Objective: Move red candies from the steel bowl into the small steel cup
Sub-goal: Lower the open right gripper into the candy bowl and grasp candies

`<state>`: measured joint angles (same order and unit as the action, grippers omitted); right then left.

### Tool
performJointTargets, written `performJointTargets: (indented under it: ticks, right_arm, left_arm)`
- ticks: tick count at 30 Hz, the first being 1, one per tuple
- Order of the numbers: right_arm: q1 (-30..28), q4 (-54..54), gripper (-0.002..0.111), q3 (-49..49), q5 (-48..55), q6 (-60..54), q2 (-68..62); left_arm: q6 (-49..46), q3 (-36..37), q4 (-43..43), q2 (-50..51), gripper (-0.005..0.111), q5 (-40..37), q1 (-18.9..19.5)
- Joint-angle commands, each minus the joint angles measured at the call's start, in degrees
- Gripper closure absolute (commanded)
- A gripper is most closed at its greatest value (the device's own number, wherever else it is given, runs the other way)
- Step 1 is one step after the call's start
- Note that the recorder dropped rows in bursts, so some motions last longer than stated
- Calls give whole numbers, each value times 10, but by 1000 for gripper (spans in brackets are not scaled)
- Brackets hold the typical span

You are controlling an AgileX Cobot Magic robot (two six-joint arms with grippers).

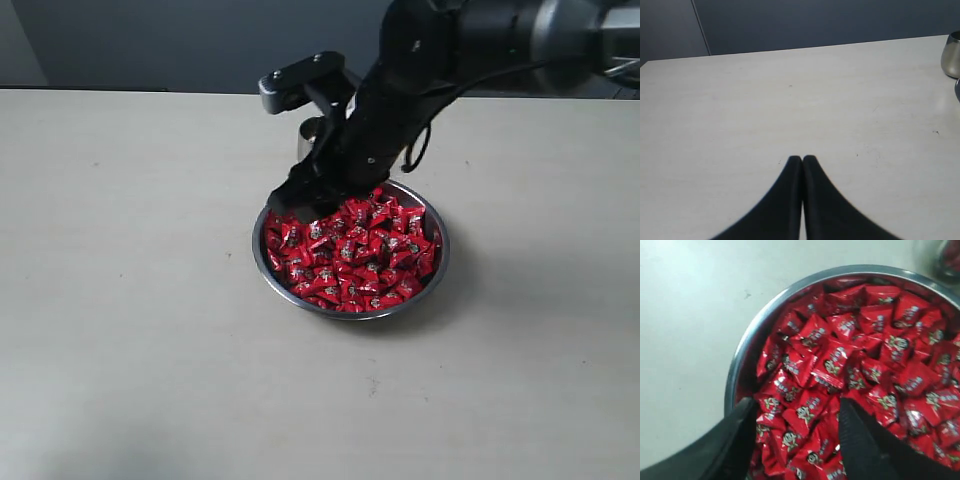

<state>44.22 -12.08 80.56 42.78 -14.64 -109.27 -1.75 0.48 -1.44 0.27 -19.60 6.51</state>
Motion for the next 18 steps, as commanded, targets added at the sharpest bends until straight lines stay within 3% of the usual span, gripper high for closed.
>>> performJointTargets:
  ticks: [1,18]
  right_arm:
    - [12,18,60,48,29,24,-57]
    - [15,88,61,135,63,108,-162]
  left_arm:
    - [1,-5,-1,-3,106,3,-3]
    - [1,-5,-1,-3,106,3,-3]
